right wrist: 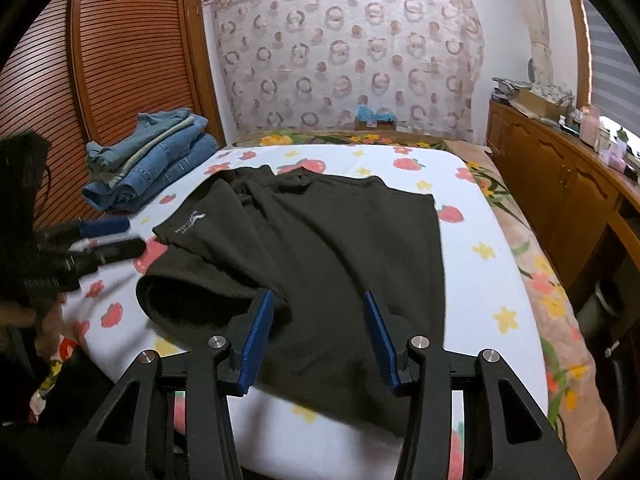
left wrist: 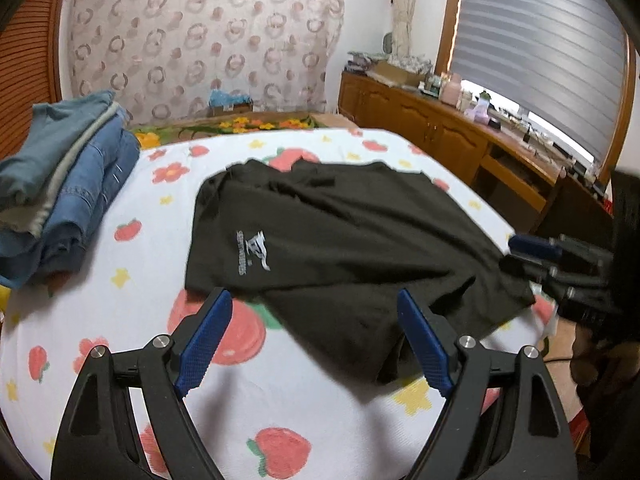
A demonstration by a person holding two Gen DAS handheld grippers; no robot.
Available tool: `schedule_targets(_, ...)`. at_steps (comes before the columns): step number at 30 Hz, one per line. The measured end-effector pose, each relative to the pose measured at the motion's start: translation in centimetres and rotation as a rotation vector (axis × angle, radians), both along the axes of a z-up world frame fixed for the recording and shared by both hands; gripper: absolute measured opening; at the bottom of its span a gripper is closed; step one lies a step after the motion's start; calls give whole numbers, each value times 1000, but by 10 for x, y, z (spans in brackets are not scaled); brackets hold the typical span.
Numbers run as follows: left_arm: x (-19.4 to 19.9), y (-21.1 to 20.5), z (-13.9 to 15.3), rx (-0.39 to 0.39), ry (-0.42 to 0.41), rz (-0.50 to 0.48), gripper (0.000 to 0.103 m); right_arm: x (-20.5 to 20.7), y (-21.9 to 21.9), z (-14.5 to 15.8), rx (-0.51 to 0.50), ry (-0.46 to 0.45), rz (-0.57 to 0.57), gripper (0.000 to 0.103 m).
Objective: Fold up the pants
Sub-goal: 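Move the right tool onto the folded garment and close on the fabric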
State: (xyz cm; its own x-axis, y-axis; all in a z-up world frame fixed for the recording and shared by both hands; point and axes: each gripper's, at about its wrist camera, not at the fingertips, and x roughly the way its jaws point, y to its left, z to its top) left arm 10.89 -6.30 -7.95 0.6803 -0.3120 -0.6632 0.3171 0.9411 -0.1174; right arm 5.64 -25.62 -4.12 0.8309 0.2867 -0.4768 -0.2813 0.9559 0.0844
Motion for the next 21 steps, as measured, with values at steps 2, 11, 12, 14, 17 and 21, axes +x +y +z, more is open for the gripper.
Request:
schedule_targets(2,0,-2,-8,19,21,-5,85,4,2,0,4,2,11,46)
schedule_targets(11,0,5,-30,41,83,10,85,18,15,-10,-1,37,65,45)
schedule_targets(12,0,7,-31,37,85,13,85,20,17,-14,-4,47,72,45)
schedule_targets(14,0,10,-33,29,89,17,85,23,19,-14,-10,61,78,43)
schedule_targets(17,-1,10,-34,28,82,18,85,28,19,-18,-16,84,87,39)
schedule_targets(21,-2,10,-34,28,73,18,85,34,19,-20,-20,108,95,33)
